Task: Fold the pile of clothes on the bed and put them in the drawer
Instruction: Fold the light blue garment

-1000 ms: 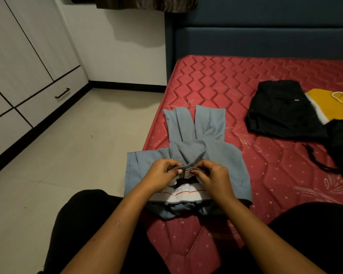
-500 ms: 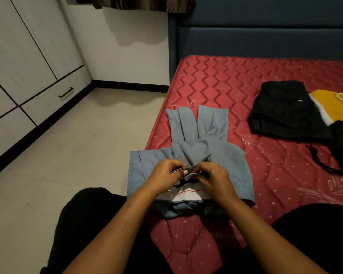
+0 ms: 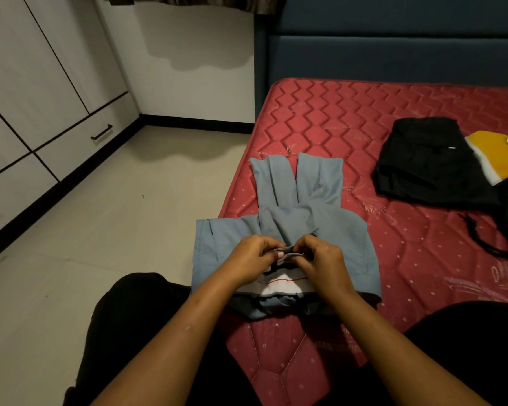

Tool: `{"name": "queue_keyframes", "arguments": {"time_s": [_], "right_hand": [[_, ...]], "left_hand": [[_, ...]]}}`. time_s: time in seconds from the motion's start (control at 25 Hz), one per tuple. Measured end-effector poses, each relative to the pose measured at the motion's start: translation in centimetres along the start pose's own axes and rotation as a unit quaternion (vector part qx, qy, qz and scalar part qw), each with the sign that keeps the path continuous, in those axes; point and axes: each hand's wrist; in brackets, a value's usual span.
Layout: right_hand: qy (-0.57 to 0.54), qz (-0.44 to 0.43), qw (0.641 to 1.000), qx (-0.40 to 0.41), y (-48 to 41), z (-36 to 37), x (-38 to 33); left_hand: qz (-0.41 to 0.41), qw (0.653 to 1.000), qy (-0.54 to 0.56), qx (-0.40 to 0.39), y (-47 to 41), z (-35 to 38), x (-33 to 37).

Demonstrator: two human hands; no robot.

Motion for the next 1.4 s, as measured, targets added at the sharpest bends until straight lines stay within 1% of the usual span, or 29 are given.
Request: {"name": "queue_keyframes", "arguments": {"time_s": [0.12, 0.36, 0.56, 0.68, 0.76, 0.8, 0.88, 0.96, 1.12, 1.28, 1.4], "right_hand": [[0.008, 0.000, 1.000, 0.001, 0.0, 0.0, 0.1], [0.080, -0.041, 0.996, 0.021, 0.5, 0.3, 0.0], [0.019, -0.006, 1.000, -0.012, 0.1, 0.4, 0.4], [-0.012, 0.031, 0.999, -0.008, -0.6, -0.2, 0.9], [-0.032, 0.033, 0.998, -0.033, -0.8, -0.6, 1.0], [-0.041, 0.027, 0.998, -0.051, -0.7, -0.7, 0.9], [-0.049, 0.018, 0.995, -0.079, -0.3, -0.6, 0.7], [-0.041, 0.005, 0.995, -0.092, 0.1, -0.4, 0.7], [-0.025, -0.005, 0.997, -0.072, -0.1, -0.3, 1.0], [-0.003, -0.044, 0.998, -0.049, 0.2, 0.1, 0.7], [0.002, -0.048, 0.998, -0.031, -0.1, 0.1, 0.7]], "left_hand": [[-0.005, 1.000, 0.015, -0.022, -0.1, 0.2, -0.2], [-0.016, 0.999, 0.029, -0.043, -0.1, 0.6, -0.7], [-0.013, 0.999, 0.013, -0.030, -0.3, 0.6, -0.8], [0.002, 0.999, 0.021, -0.025, -0.1, 0.3, -0.9], [-0.003, 0.999, 0.030, -0.016, 0.1, 0.4, -1.0], [-0.014, 0.999, 0.040, -0.005, 0.1, 0.4, -1.2], [-0.063, 0.995, 0.080, 0.022, 0.1, 0.5, -1.3], [-0.098, 0.987, 0.119, 0.041, -0.1, 0.5, -1.3], [-0.120, 0.979, 0.153, 0.060, -0.1, 0.6, -1.1], [-0.108, 0.983, 0.128, 0.078, 0.4, 1.1, -0.5], [-0.109, 0.983, 0.122, 0.079, 0.5, 1.6, -0.4]]}}
Point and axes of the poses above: each hand's wrist, its own y-axis away from the middle knuckle, its own z-axis out of the palm, x = y × z, and after that the axes turned 14 degrees about x, right-handed
